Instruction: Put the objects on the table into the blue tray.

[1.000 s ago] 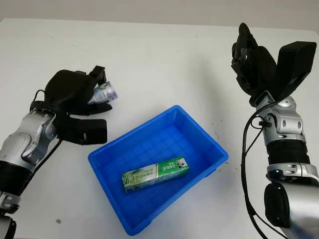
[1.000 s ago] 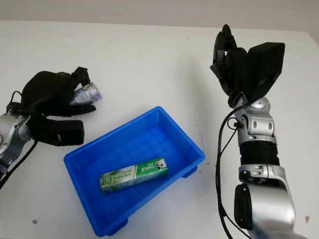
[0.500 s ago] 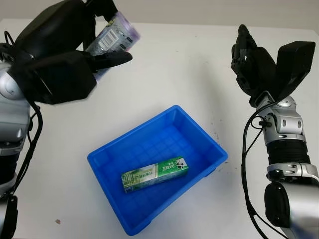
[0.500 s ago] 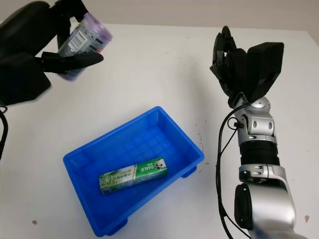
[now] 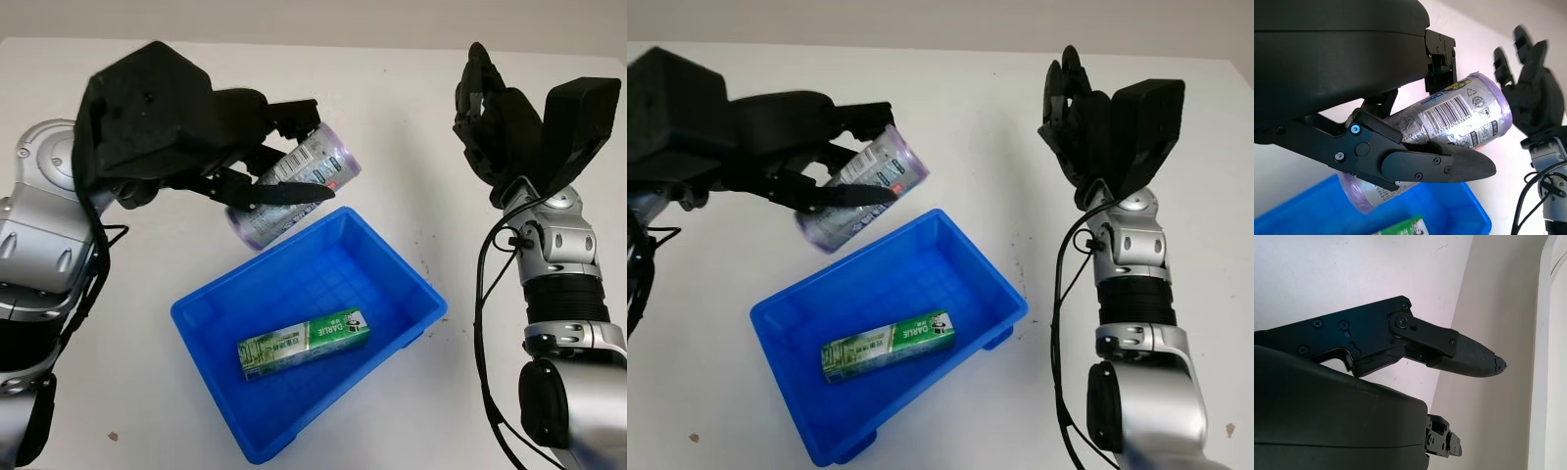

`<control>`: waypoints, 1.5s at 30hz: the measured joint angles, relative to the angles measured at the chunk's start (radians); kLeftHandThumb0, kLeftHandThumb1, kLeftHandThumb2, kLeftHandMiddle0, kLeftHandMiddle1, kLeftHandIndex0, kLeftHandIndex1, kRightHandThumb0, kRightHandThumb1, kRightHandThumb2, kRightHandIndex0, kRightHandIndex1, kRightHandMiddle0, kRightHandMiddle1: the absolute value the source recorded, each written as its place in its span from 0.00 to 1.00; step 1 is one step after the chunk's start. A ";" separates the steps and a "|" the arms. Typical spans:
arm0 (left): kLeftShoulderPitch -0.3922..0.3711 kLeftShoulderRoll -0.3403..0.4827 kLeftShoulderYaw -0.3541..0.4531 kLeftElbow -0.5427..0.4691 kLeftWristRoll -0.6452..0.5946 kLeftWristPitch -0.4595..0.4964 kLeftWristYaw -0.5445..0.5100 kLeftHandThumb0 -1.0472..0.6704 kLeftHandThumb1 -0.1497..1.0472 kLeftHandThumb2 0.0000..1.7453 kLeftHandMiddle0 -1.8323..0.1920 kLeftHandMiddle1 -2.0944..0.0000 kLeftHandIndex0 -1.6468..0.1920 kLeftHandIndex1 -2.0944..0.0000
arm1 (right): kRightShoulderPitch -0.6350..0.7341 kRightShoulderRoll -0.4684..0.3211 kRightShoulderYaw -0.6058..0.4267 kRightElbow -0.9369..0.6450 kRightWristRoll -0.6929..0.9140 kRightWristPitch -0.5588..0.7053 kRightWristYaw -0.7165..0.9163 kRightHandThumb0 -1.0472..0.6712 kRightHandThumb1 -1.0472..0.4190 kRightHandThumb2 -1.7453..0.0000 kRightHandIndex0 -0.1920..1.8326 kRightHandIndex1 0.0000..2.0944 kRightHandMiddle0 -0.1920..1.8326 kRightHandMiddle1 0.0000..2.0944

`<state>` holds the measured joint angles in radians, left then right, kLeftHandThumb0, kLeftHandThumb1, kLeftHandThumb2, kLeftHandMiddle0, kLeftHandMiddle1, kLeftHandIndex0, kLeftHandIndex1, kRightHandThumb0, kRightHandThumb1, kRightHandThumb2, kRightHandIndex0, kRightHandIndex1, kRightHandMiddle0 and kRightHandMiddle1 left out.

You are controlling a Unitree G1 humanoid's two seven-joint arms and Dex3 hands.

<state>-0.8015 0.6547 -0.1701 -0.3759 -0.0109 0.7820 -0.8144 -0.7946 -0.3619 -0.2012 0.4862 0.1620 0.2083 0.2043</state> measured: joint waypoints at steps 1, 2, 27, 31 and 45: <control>0.003 -0.012 -0.005 0.003 -0.006 0.004 0.010 0.37 1.00 0.33 0.35 0.00 0.50 0.00 | 0.003 0.000 0.000 -0.005 0.000 0.000 -0.002 0.18 0.00 0.57 0.00 0.00 0.00 0.00; 0.006 -0.023 -0.009 0.006 -0.012 0.009 0.017 0.37 1.00 0.34 0.35 0.00 0.49 0.00 | 0.005 0.001 0.000 -0.006 0.000 0.000 -0.003 0.18 0.00 0.57 0.00 0.00 0.00 0.00; 0.012 -0.062 0.007 0.026 -0.122 0.121 0.101 0.31 1.00 0.24 0.97 0.01 1.00 0.03 | 0.023 0.001 0.001 -0.014 -0.001 0.026 -0.005 0.20 0.00 0.56 0.00 0.00 0.00 0.00; 0.012 -0.103 0.082 0.025 -0.157 0.125 0.172 0.33 1.00 0.23 0.88 0.00 1.00 0.00 | 0.023 0.001 0.002 -0.014 -0.001 0.026 -0.005 0.20 0.00 0.57 0.00 0.00 0.00 0.00; -0.022 -0.298 0.437 0.586 -0.118 -0.482 0.683 0.27 1.00 0.29 0.84 0.73 0.95 0.54 | -0.012 0.022 -0.010 0.039 0.012 -0.034 -0.016 0.18 0.00 0.56 0.00 0.00 0.00 0.00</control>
<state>-0.8240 0.3563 0.2669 0.2103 -0.1291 0.3005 -0.1312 -0.8062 -0.3403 -0.2112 0.5256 0.1735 0.1739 0.1881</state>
